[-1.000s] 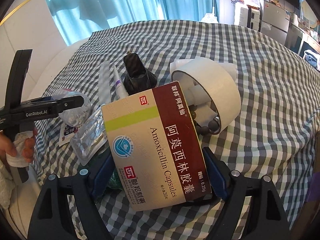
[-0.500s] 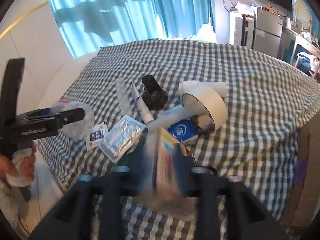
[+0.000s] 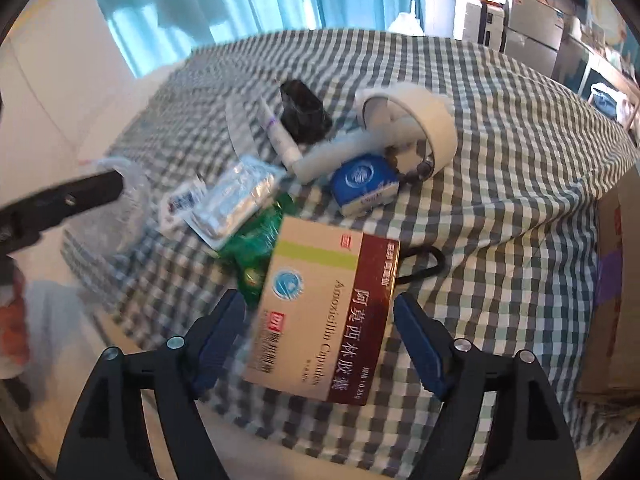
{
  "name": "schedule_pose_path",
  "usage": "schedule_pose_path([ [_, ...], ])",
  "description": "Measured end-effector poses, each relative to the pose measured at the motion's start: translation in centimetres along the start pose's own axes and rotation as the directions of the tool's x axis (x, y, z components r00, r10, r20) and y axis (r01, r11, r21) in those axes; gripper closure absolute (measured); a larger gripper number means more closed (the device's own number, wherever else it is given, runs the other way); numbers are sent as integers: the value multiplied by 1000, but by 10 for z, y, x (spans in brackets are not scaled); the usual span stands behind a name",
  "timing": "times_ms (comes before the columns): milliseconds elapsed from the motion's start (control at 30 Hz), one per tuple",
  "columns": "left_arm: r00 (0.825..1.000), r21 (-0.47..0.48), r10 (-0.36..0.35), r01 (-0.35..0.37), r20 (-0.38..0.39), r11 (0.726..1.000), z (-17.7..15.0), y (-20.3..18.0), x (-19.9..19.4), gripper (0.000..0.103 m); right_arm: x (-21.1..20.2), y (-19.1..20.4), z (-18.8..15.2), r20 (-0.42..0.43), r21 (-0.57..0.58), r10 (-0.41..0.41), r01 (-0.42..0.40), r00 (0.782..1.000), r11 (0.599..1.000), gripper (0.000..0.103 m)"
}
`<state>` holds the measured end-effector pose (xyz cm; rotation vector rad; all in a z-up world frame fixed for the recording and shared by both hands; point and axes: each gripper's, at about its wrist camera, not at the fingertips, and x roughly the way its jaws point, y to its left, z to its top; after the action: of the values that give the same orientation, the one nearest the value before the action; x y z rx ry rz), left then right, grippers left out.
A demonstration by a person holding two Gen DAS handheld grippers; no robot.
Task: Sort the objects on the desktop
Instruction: 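Lift both held items and carry them over the cardboard box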
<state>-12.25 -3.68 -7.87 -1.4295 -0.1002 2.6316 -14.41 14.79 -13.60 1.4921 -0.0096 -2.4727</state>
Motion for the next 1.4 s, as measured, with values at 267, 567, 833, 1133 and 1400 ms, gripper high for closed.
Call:
schedule_pose_path([
  [267, 999, 16, 6, -5, -37, 1000, -5, -5, 10, 12, 33, 0, -8, -129, -2, -28, 28, 991, 1000, 25],
  [567, 1000, 44, 4, -3, -17, 999, -3, -16, -5, 12, -5, -1, -4, -11, 27, -19, 19, 1000, 999, 27],
  [833, 999, 67, -11, 9, 39, 998, 11, -39, -40, 12, -76, 1, 3, 133, 40, -6, 0, 991, 999, 27],
  [1133, 994, 75, -66, 60, 83, 995, 28, -95, -71, 12, -160, -35, 0, 300, 119, -35, 0, 953, 993, 26],
  [1400, 973, 253, -205, 173, 106, 952, 42, -193, -81, 12, -223, -115, -19, 375, 319, -139, 13, 917, 948, 26],
])
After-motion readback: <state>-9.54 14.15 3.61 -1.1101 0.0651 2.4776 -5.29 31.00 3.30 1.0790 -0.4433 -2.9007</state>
